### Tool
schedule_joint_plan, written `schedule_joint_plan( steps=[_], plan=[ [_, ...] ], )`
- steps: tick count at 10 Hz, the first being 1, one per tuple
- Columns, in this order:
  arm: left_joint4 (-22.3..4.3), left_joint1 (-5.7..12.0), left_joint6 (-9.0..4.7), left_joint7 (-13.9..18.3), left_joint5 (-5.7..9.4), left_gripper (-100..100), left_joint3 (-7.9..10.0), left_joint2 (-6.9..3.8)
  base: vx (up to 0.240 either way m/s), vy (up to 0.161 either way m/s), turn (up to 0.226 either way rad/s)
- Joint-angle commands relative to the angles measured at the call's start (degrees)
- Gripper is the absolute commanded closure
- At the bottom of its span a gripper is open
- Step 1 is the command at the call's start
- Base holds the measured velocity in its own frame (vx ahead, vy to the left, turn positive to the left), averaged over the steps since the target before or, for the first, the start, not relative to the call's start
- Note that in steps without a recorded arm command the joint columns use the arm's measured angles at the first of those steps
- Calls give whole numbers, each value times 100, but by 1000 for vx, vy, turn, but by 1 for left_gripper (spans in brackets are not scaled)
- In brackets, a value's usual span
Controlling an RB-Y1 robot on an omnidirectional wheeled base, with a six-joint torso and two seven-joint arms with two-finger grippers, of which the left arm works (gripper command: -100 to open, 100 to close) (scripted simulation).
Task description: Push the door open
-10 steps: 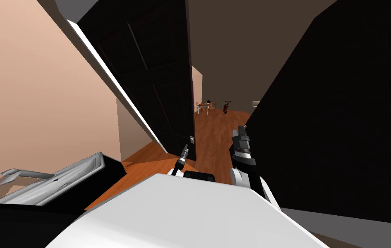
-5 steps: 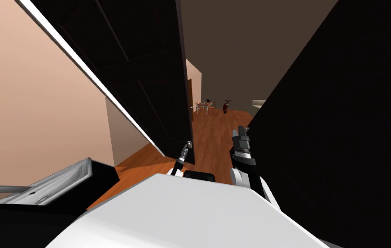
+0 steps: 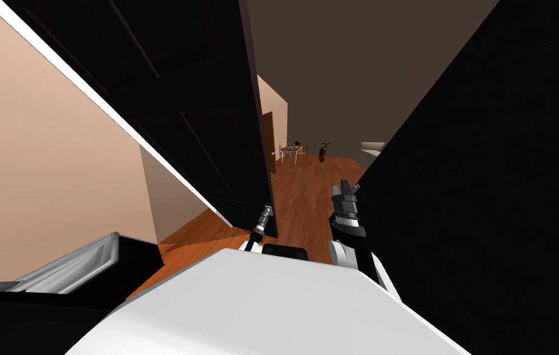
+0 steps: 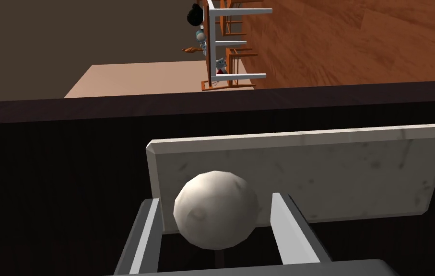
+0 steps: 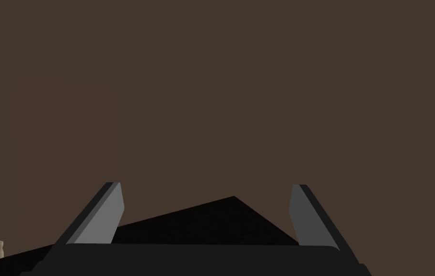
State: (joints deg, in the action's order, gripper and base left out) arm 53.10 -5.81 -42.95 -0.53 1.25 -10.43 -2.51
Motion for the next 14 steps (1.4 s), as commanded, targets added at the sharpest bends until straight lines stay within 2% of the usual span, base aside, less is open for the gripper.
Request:
schedule_joint_plan(
  steps=[1,5,6,9,13,14],
  plan=[
    [1,-1,1,1,0,100,0,-2,-26,4,-9],
    [1,-1,1,1,0,100,0,-2,-9,1,0],
    [-29,17,14,-23,31,100,80,-54,90,-31,23],
    [-57,47,16,-51,76,100,193,-108,143,-58,33],
    [-123,117,21,-116,180,100,452,-188,192,-67,49],
    [-123,117,21,-116,180,100,452,-188,152,-50,42]
  ],
)
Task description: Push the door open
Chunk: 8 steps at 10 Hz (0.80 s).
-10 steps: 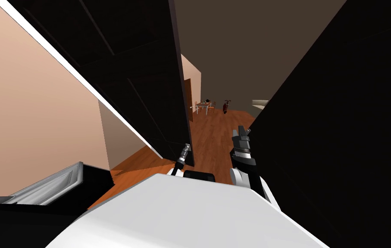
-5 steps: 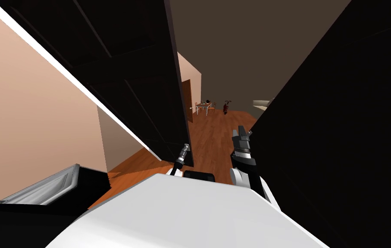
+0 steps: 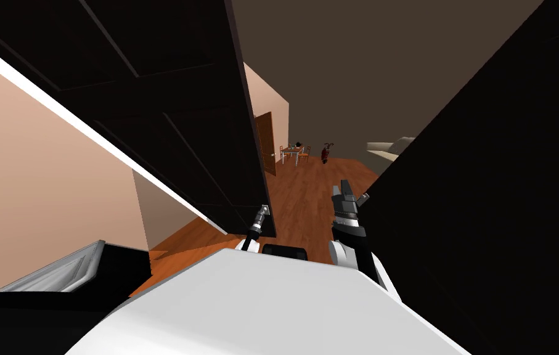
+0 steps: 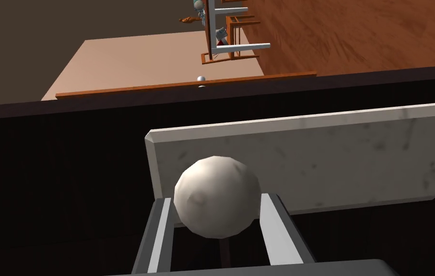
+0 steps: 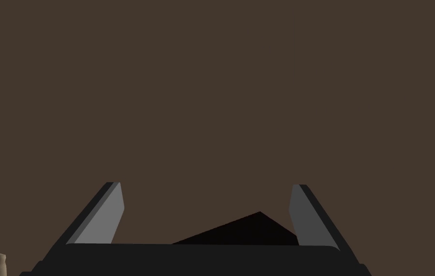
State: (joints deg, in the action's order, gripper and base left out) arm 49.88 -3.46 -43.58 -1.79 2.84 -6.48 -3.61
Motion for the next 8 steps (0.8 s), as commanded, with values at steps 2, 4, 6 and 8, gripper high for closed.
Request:
schedule_joint_plan(
  steps=[2,4,6,8],
  plan=[
    [170,-87,85,-19,67,100,171,-98,74,-20,34],
    [129,-43,88,-59,131,100,331,-113,198,-78,109],
    [110,-47,105,-34,122,-100,244,-70,-119,-81,51],
    [175,-78,128,-12,145,-100,229,-23,-237,-31,23]
  ],
)
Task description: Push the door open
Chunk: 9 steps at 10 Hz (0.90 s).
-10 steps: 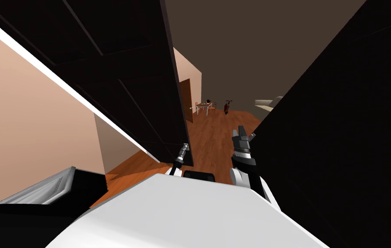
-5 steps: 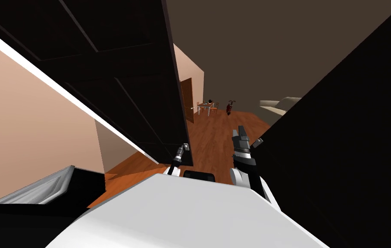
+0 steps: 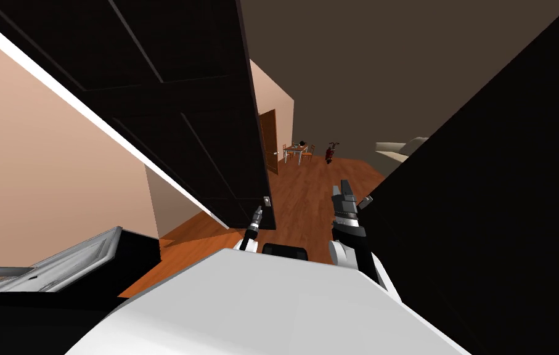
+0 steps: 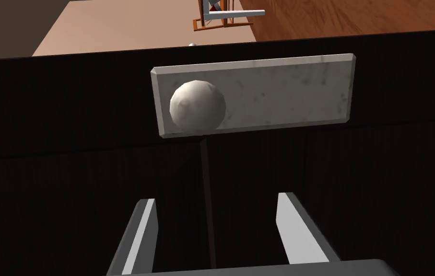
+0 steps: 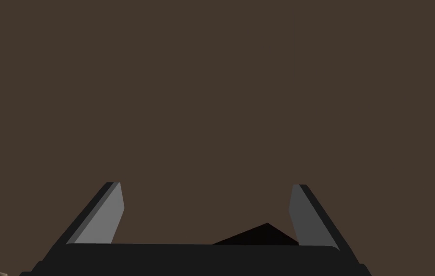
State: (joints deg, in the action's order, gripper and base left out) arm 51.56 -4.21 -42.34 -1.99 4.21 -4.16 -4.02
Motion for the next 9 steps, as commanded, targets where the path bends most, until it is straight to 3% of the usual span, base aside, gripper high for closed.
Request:
schedule_joint_plan(
  steps=[1,3,4,9],
  plan=[
    [35,-16,13,18,18,-100,-10,48,-228,-58,50],
    [97,-46,35,39,40,-100,-25,152,-225,-67,49],
    [63,-35,18,27,33,-100,-20,127,-100,-21,6],
    [-4,-19,-75,4,57,-100,34,65,175,-3,-24]
  ],
)
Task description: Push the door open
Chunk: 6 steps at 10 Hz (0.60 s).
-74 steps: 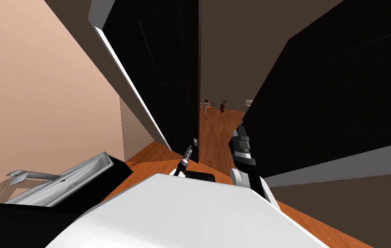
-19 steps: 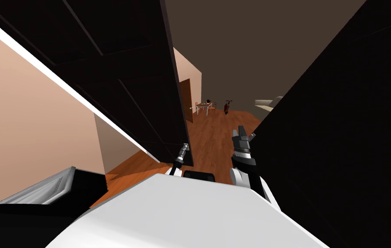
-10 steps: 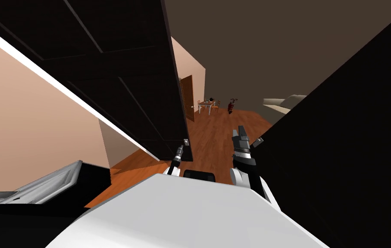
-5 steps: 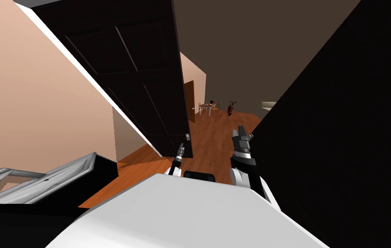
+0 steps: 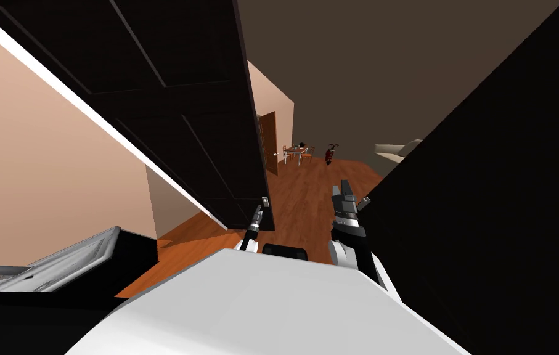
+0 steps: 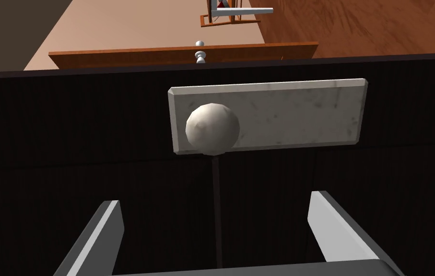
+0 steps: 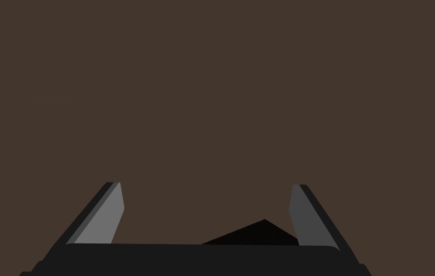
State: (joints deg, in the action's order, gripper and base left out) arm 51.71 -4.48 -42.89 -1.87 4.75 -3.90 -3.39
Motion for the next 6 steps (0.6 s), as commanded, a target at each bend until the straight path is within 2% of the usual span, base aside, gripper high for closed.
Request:
schedule_joint_plan(
  steps=[1,5,6],
  plan=[
    [-34,12,-40,-13,8,-100,20,7,195,6,-21],
    [-87,27,-113,-33,26,-100,64,82,189,-13,-24],
    [-77,23,-101,-30,23,-100,57,68,75,-2,13]
  ],
)
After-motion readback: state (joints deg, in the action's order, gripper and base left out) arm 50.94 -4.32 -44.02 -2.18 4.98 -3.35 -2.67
